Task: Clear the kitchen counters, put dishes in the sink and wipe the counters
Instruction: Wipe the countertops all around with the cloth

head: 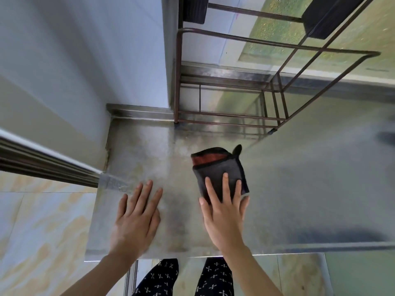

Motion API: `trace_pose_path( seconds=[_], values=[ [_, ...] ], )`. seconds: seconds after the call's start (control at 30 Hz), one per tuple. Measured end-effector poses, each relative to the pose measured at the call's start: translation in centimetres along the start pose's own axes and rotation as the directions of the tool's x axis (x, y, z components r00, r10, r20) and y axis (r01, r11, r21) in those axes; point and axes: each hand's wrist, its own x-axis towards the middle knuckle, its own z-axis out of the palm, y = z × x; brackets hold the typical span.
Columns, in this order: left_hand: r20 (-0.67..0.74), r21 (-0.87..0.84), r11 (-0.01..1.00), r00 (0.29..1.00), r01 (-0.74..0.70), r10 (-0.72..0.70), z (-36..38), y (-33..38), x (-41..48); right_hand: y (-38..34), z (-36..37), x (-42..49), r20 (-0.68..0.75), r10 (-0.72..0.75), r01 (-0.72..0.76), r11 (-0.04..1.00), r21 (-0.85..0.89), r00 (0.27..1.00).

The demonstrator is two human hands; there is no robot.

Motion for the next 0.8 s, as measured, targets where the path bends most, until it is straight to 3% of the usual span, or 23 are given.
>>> trace_pose_path(
  seconds=[0.1,0.2,0.3,0.43,0.53,0.7,0.8],
  values=[
    [0.002,0.009,1.000,1.000,-0.012,0.012,0.0,-0.1,0.0,3.2,-0.3,0.4,-0.043,-0.026,0.021,0.993,-0.112,0.999],
    [-0.008,0.021,0.999,1.000,-0.026,0.026,0.0,-0.1,-0.1,5.1,-0.9,1.2,-0.036,0.185,-0.187,0.979,-0.075,0.982],
    [-0.014,0.026,0.999,0.999,-0.029,0.029,0.1,-0.1,-0.1,3.2,-1.2,0.4,-0.029,0.245,-0.246,0.968,-0.046,0.969],
    [-0.013,0.015,0.999,0.999,-0.031,0.031,0.2,-0.1,-0.2,3.3,-3.0,1.8,-0.097,0.141,-0.138,0.990,0.038,0.985],
    [-0.018,0.025,0.999,0.999,-0.032,0.032,0.2,-0.2,-0.1,5.2,-3.7,6.0,-0.035,-0.040,0.039,0.999,-0.018,0.999],
    [-0.028,0.039,0.999,0.999,-0.029,0.030,0.3,-0.1,-0.1,3.6,-1.7,4.7,-0.044,-0.001,-0.001,0.999,-0.050,0.999],
    [-0.025,0.041,0.999,0.999,-0.027,0.028,0.2,0.0,0.0,3.2,-1.0,0.6,0.019,-0.226,0.227,0.972,-0.069,0.974]
  ],
)
